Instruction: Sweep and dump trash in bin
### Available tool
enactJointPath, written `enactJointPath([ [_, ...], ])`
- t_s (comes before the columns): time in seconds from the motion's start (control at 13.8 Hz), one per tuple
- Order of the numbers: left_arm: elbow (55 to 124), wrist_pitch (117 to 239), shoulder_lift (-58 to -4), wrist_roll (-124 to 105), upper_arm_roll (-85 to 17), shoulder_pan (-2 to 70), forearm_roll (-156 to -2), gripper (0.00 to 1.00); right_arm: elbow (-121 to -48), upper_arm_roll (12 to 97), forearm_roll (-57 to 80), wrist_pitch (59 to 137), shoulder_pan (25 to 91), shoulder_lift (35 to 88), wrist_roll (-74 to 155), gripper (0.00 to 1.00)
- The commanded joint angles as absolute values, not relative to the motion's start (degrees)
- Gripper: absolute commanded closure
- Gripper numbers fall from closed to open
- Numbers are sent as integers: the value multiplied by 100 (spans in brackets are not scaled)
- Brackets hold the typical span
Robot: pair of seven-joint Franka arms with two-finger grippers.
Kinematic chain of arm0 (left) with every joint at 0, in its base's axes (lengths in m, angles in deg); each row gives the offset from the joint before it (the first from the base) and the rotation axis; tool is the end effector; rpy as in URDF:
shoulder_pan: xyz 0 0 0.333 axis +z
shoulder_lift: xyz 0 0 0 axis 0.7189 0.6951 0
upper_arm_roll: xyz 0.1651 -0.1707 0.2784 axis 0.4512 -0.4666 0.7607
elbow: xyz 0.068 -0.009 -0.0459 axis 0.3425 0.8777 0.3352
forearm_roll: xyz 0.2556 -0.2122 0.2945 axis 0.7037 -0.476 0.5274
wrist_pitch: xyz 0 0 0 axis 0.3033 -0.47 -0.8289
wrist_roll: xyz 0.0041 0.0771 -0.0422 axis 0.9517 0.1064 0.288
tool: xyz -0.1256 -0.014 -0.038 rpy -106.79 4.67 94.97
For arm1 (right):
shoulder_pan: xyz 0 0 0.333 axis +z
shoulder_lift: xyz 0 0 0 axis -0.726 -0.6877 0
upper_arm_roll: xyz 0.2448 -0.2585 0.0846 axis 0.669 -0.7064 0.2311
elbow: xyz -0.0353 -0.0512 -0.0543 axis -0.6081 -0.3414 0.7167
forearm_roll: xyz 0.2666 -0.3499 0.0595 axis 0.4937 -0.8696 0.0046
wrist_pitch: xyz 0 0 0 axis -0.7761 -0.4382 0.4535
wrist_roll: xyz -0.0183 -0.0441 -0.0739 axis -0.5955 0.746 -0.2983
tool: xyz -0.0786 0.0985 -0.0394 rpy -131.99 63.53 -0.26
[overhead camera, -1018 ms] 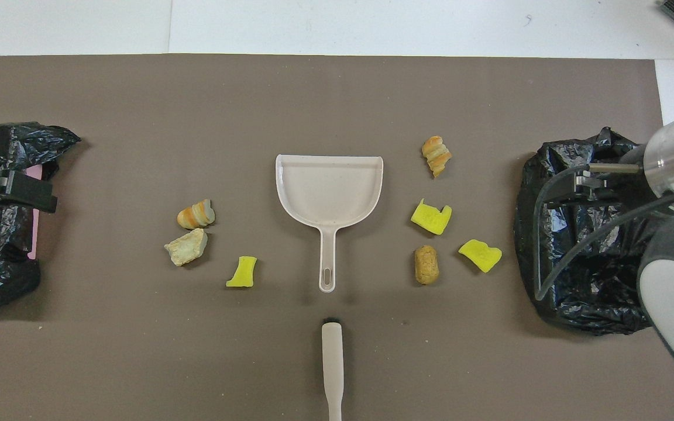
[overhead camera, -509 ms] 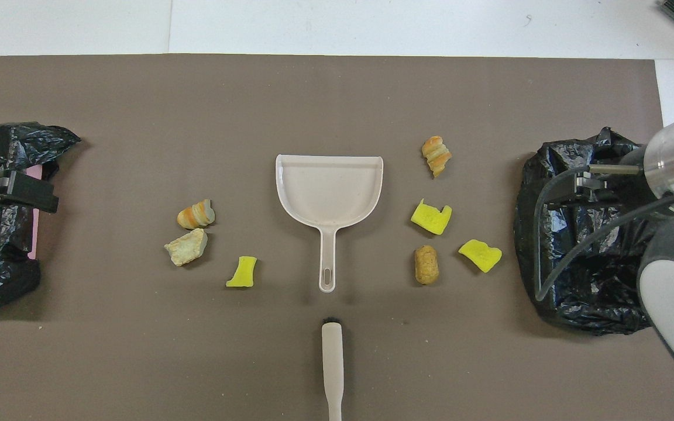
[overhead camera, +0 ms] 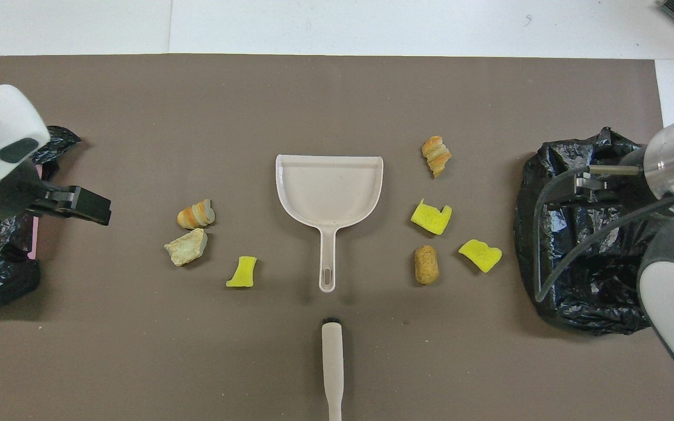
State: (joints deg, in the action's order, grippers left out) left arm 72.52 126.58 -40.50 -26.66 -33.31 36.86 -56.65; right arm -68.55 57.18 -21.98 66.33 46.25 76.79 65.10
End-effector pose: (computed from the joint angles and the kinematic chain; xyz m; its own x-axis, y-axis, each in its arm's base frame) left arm 0.5842 -0.1231 0.6245 0.9706 -0.2230 -0.0906 -0.2195 -0.9745 0.0470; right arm 0.5905 0.0904 0.6670 0.9920 -0.1255 -0.0142 -0.1244 -0.9903 0.0620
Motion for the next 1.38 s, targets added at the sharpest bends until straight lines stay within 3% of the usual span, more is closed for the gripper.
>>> enactJointPath([
  [0.0,8212,13279,-4512,-2561,-3250,3131,-5857,0,-7032,5729,-2092,6661,4559,7831,6327,0],
  [0.44,9556,13982,-5179,-1411,-3259,1681,-6050,0,-7409,5773,-1996,7013,4725,7936,6414,0],
  [0.73,10569,15072,-5506,-419,-3259,697,-6113,0,-8094,5782,-1996,7969,5426,7954,6739,0],
  [1.02,11438,16178,-5410,381,-3259,-156,-6113,0,-8297,5773,-2206,8663,6560,7376,7967,0],
  [1.31,12406,17568,-5392,1094,-3259,-939,-6113,0,-8087,5773,-2277,9323,7194,6602,8611,0],
])
